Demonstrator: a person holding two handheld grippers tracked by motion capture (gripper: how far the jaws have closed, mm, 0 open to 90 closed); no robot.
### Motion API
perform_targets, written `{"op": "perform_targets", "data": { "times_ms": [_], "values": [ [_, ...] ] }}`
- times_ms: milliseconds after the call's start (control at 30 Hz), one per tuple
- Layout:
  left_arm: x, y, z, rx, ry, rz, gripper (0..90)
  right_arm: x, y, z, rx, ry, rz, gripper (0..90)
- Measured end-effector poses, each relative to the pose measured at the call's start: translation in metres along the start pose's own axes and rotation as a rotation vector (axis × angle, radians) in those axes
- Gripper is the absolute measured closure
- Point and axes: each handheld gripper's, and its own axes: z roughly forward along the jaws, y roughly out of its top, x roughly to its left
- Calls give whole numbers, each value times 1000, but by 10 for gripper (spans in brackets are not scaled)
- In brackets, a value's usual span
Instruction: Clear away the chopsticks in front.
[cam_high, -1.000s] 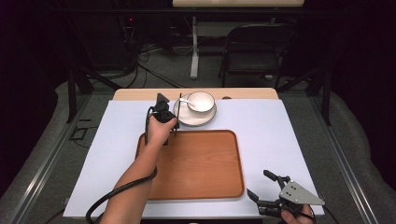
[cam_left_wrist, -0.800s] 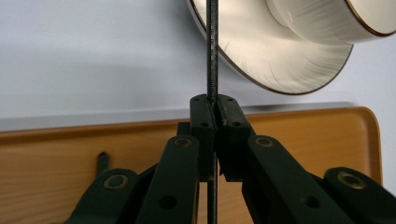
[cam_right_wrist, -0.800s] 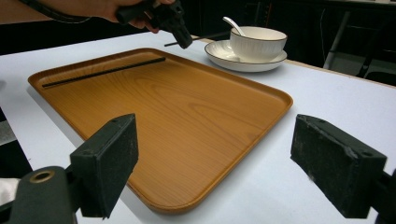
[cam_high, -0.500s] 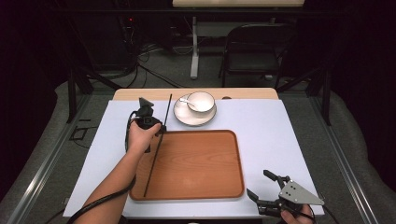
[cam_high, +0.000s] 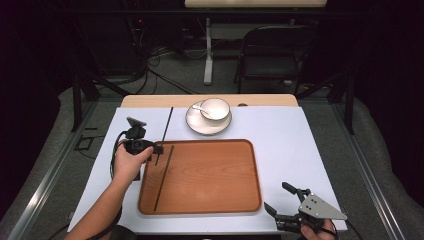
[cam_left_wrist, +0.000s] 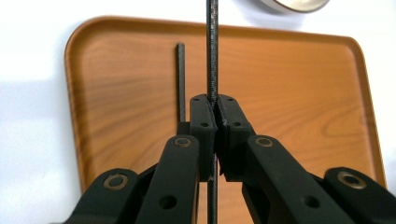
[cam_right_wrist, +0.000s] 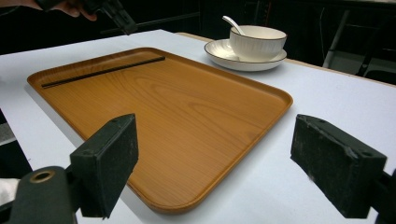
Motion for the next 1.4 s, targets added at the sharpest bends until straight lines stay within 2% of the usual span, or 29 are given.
{"op": "perform_targets", "data": {
  "times_ms": [333,700,800,967,1067,1233,1400],
  "values": [
    [4,-33,-17,-10,-22,29,862,0,0,0,2,-3,2,142],
    [6,-67,-13,6,-21,32,861,0,0,0,2,-3,5,142],
    [7,-77,-11,18,-5,38,861,0,0,0,2,-3,5,142],
    [7,-92,-9,28,-3,40,861,0,0,0,0,-4,2,142],
    [7,-98,-8,47,4,44,861,0,0,0,1,-3,3,142],
    [5,-103,-6,66,48,61,861,0,0,0,1,-3,1,142],
    [10,-107,-2,86,47,42,860,0,0,0,1,-3,2,142]
  ]
}}
